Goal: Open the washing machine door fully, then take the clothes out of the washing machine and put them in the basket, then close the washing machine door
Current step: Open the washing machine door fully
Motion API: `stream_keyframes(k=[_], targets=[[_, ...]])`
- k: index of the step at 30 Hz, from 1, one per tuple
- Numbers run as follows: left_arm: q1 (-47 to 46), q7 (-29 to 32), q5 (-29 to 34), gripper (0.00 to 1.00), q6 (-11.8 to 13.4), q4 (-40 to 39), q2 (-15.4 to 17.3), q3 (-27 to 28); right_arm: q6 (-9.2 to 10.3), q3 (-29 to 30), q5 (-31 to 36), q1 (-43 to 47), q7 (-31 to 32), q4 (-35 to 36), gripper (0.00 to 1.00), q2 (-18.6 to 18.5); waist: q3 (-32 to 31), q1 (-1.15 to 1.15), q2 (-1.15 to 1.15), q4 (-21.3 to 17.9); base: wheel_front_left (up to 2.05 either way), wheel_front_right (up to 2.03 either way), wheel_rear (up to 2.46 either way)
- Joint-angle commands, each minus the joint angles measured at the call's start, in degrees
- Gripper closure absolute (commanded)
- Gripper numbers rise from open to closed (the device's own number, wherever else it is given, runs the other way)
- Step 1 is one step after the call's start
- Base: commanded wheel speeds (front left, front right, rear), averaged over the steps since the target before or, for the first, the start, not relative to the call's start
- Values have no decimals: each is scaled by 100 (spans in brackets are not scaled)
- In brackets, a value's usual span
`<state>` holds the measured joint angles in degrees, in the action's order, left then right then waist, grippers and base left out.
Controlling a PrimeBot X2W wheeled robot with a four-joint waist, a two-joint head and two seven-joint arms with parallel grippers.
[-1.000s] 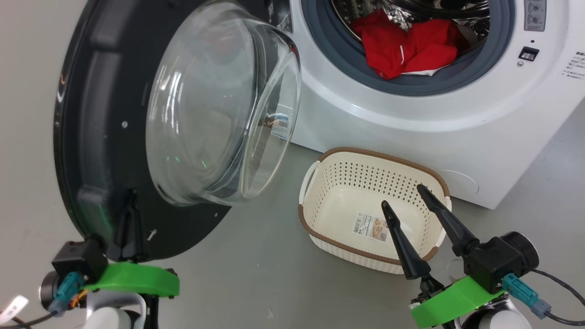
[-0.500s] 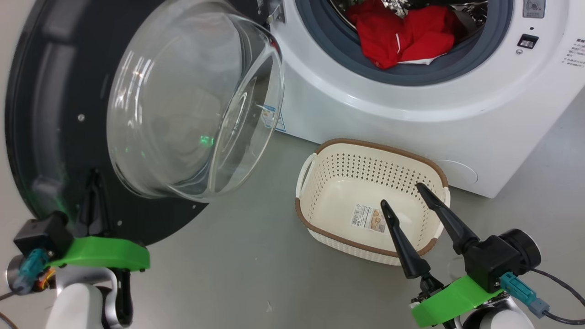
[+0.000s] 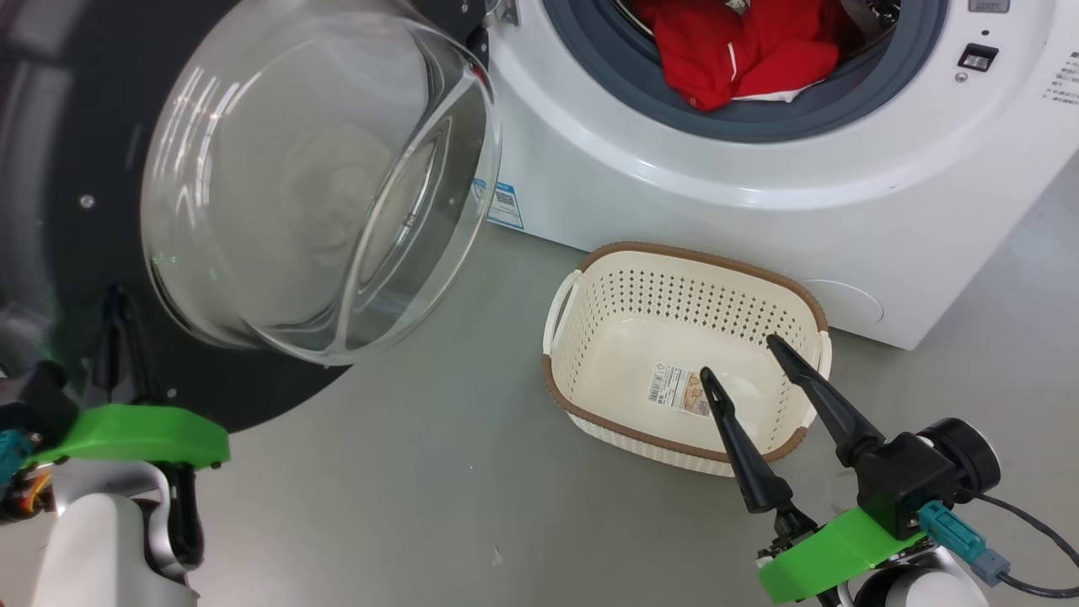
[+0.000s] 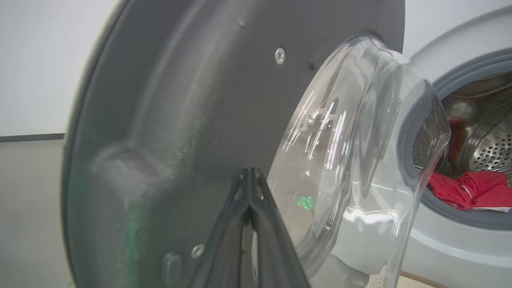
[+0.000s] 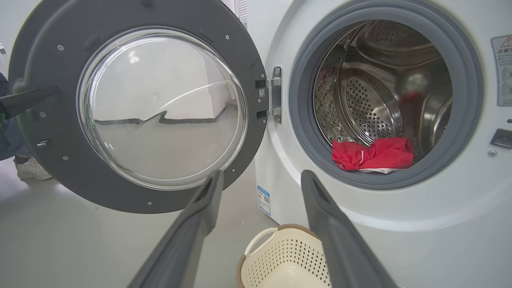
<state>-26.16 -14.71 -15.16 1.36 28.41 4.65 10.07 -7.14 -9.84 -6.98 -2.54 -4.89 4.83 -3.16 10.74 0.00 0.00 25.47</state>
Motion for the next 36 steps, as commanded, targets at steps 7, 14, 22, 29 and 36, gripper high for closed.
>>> stream_keyframes(k=[7, 14, 22, 29, 36], targets=[[-437, -29, 68, 100, -145, 223, 307, 590, -35, -144, 77, -161, 49, 207, 0, 28, 117, 0, 0, -64, 0, 0, 0], [-626, -29, 95, 100, -295, 586, 331, 900, -35, -151, 114, -200, 70, 219, 0, 28, 170, 0, 0, -133, 0, 0, 0], [-763, -29, 268, 100, -395, 775, 342, 1160, -35, -149, 108, -245, 42, 181, 0, 28, 183, 0, 0, -198, 0, 0, 0], [-667, -29, 383, 100, -548, 628, 175, 1223, -35, -138, 47, -251, -28, 102, 0, 28, 110, 0, 0, -218, 0, 0, 0], [-398, -29, 434, 0, -622, 206, -38, 1249, -35, -123, -61, -237, -169, -20, 0, 28, -17, 0, 0, -305, 0, 0, 0]])
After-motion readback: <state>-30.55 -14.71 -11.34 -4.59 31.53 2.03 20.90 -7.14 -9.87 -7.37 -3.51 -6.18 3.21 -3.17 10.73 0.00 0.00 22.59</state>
